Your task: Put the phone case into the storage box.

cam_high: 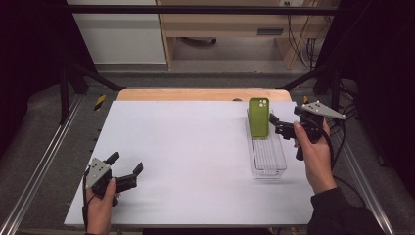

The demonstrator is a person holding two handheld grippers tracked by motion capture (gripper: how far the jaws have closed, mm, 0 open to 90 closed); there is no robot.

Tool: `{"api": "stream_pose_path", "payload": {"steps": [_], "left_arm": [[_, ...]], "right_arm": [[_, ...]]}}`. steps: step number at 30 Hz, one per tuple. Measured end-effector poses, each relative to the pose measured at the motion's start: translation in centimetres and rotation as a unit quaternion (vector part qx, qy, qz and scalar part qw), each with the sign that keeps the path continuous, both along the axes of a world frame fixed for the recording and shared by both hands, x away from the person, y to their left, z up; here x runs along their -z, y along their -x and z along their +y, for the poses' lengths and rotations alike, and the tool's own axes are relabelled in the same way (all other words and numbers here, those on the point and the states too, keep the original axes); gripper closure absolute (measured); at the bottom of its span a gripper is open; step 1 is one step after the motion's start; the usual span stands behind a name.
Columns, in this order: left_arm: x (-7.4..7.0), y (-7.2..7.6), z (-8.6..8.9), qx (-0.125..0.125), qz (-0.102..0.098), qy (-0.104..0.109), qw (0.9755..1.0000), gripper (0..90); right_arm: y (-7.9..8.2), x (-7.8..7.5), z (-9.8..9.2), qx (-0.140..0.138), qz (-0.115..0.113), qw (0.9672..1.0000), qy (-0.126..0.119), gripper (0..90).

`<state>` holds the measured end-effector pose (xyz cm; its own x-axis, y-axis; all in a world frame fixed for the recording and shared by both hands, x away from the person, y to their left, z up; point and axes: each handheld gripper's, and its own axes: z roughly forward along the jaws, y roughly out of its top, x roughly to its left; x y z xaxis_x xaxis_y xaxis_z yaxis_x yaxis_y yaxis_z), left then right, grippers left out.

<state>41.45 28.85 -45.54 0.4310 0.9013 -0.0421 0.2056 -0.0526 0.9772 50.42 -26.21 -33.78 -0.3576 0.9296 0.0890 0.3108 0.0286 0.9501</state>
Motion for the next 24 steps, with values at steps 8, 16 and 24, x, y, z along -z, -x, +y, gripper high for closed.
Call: {"api": "stream_pose_path", "payload": {"steps": [8, 16, 24], "left_arm": [[0.1, 0.0, -0.1, 0.005, 0.001, 0.002, 1.0000, 2.9], [0.0, 0.0, -0.2, 0.008, -0.002, -0.001, 1.0000, 2.8], [0.0, 0.0, -0.2, 0.008, 0.000, -0.002, 1.0000, 2.8]], "right_arm": [[0.7, 0.2, -0.1, -0.003, 0.000, 1.0000, 0.004, 4.3], [1.2, 0.2, -0.5, -0.004, -0.003, 1.0000, 0.002, 4.1], [1.9, 0.4, -1.1, -0.004, -0.003, 1.0000, 0.002, 3.8]]}}
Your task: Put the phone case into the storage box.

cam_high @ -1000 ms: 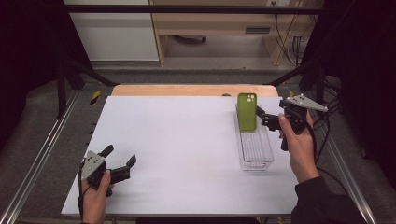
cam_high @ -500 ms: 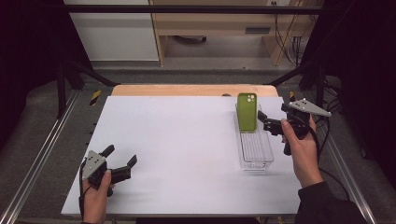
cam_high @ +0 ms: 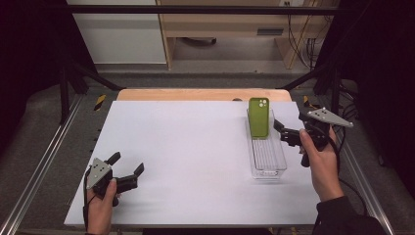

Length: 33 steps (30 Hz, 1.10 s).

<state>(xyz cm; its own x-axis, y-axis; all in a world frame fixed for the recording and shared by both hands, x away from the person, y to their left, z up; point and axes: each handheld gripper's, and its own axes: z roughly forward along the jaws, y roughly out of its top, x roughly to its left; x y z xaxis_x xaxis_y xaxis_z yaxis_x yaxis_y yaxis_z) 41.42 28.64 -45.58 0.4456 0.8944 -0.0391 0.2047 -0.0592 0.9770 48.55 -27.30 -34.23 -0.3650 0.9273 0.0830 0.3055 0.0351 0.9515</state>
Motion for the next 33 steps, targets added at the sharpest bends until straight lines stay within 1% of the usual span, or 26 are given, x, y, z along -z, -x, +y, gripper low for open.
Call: {"api": "stream_pose_path", "payload": {"steps": [3, 11, 12, 27, 33], "left_arm": [[0.0, 0.0, -0.1, 0.003, 0.002, 0.001, 1.0000, 2.8], [0.0, 0.0, 0.0, 0.001, -0.001, 0.000, 1.0000, 2.8], [0.0, 0.0, -0.1, 0.004, 0.001, 0.001, 1.0000, 2.8], [0.0, 0.1, -0.2, 0.008, -0.001, -0.002, 1.0000, 2.8], [0.0, 0.1, -0.1, 0.004, -0.002, -0.004, 1.0000, 3.2]], "right_arm": [[0.2, 0.0, -0.2, 0.000, -0.001, 1.0000, -0.001, 3.8], [0.8, -0.1, -0.7, 0.002, -0.004, 1.0000, -0.002, 3.8], [0.9, 0.0, -0.8, 0.002, -0.005, 1.0000, -0.002, 3.8], [2.1, 0.4, -2.1, 0.007, -0.008, 0.9999, -0.003, 3.7], [2.9, 0.6, -2.6, 0.005, -0.009, 0.9999, -0.005, 3.5]]}}
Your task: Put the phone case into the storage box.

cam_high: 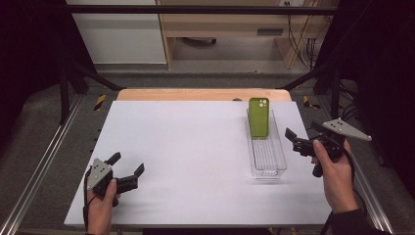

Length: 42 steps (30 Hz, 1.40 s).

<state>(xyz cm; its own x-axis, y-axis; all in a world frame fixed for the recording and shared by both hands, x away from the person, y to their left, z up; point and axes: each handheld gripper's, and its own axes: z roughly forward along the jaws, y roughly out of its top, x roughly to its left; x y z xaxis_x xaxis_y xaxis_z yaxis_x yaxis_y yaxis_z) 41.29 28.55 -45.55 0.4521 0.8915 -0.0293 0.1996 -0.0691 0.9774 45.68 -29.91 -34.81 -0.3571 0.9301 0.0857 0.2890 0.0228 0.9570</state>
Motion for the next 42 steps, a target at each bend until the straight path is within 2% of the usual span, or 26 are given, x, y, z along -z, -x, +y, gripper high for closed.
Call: {"api": "stream_pose_path", "payload": {"steps": [14, 27, 31, 42], "left_arm": [[0.0, 0.3, 0.1, 0.001, 0.002, -0.001, 1.0000, 2.3], [0.0, 0.4, 0.1, 0.000, 0.003, -0.001, 1.0000, 1.3], [0.1, 0.5, 0.1, -0.002, 0.005, 0.001, 1.0000, 1.3], [0.1, 1.1, 0.3, -0.004, 0.007, 0.000, 1.0000, 1.4]], "right_arm": [[1.3, 1.4, -1.3, 0.002, 0.000, 1.0000, -0.002, 3.2], [2.7, 2.4, -2.0, 0.000, -0.010, 0.9999, 0.005, 3.2], [3.2, 2.8, -2.2, -0.002, -0.025, 0.9996, 0.013, 3.4], [4.4, 3.8, -2.7, 0.000, -0.062, 0.9980, 0.014, 3.2]]}}
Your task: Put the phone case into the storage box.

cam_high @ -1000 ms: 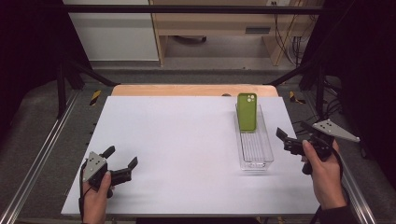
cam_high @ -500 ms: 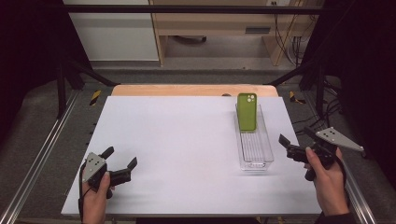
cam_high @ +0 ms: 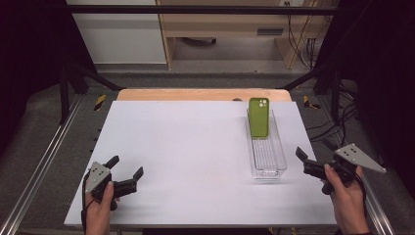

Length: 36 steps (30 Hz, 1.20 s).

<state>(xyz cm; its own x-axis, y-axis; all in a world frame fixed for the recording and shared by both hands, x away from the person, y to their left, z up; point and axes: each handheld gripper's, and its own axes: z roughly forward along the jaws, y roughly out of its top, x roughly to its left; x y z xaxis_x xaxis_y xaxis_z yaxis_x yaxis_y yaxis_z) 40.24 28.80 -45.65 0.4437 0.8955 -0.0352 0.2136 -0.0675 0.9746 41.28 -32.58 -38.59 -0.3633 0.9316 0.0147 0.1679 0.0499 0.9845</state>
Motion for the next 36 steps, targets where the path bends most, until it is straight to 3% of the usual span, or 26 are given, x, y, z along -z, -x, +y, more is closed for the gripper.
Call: {"api": "stream_pose_path", "payload": {"steps": [26, 36], "left_arm": [[0.1, 0.3, 0.2, 0.001, -0.010, -0.001, 1.0000, 1.7], [0.1, 0.3, 0.2, 0.002, -0.010, -0.001, 0.9999, 1.7]], "right_arm": [[1.8, 3.7, -0.9, 0.001, -0.042, 0.9991, 0.004, 2.4], [2.0, 5.1, -0.5, -0.009, -0.042, 0.9991, 0.003, 2.3]]}}
